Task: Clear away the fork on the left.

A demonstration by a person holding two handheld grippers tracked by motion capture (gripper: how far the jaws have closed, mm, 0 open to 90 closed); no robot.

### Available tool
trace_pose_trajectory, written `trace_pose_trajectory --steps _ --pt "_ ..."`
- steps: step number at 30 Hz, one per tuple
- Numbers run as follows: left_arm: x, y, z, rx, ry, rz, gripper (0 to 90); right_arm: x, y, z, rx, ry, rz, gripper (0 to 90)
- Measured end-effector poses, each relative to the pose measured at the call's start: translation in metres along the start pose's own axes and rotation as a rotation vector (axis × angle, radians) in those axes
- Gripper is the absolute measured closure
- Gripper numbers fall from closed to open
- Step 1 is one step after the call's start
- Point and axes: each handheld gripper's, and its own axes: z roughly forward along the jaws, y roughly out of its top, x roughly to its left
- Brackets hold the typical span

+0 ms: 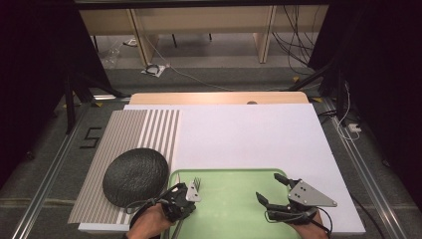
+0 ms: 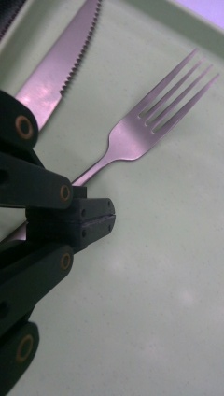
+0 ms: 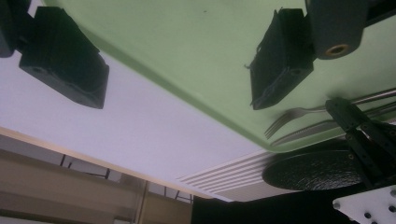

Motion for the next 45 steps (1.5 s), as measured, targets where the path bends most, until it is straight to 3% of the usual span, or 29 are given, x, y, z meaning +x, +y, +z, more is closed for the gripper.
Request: trace_pose_trajectory --steps 24,28,31,33,38,40,45 --pt "0.012 -0.010 -0.005 0.021 0.028 -0.070 89.5 0.000 0.000 -0.001 -0.001 0.001 0.006 20.6" --pt "0.010 -0.009 -0.006 -0.003 0.020 -0.071 88.3 0.000 0.000 -0.001 -0.001 0.002 0.007 20.6" --pt "0.010 -0.007 -0.012 -0.043 0.033 -0.085 80.9 0.000 0.000 0.000 -0.002 0.004 0.008 20.6" --pt "0.012 -0.007 -0.014 -0.063 0.039 -0.119 66.9 0.000 0.000 0.000 -0.003 0.003 0.009 20.6" --pt "0.017 -0.009 -0.022 -0.116 0.034 -0.191 49.3 -0.001 0.000 -0.001 -0.010 0.003 0.012 20.6" --pt "0.018 -0.009 -0.027 -0.154 0.016 -0.219 46.9 -0.001 0.000 -0.001 -0.009 0.003 0.014 20.6" --pt "0.021 -0.011 -0.035 -0.232 0.039 -0.260 37.4 -0.001 0.000 0.000 -0.010 0.004 0.017 20.6"
